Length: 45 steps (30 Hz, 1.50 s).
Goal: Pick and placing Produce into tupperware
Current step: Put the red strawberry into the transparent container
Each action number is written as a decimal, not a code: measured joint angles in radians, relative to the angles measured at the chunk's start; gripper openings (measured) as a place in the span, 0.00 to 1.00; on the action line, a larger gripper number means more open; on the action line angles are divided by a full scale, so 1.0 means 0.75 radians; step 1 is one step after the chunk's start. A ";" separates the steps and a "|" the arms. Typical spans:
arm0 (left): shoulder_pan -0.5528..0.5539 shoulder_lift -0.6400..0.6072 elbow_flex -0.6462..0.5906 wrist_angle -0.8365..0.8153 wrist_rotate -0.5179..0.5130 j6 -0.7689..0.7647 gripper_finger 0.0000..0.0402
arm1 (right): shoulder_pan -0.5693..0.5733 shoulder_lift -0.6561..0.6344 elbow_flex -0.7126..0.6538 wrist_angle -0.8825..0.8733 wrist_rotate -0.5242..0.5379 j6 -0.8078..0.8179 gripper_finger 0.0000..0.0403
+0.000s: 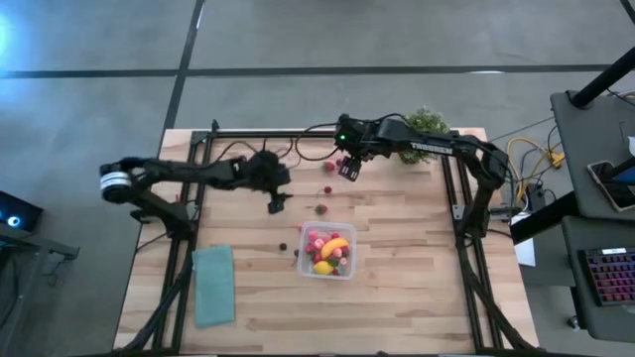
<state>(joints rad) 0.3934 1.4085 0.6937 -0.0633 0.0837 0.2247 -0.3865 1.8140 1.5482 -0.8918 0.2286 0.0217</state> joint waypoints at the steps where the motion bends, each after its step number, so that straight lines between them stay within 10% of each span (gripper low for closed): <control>1: 0.039 0.044 0.020 0.037 0.057 -0.001 0.60 | 0.003 -0.023 0.000 -0.005 0.000 0.024 0.54; 6: 0.175 0.252 0.141 0.221 0.267 0.003 0.60 | 0.014 -0.145 0.001 -0.030 0.007 0.104 0.54; 26: 0.218 0.712 0.545 0.376 0.337 0.081 0.60 | 0.008 -0.280 -0.006 -0.053 0.117 0.087 0.54; 45: 0.215 0.776 0.798 -0.053 0.204 0.126 0.60 | 0.008 -0.279 -0.012 -0.027 0.117 0.100 0.54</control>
<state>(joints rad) 0.5545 1.9908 1.2923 -0.1030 0.2368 0.3190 -0.3801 1.6051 1.5391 -0.9118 0.3161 0.0970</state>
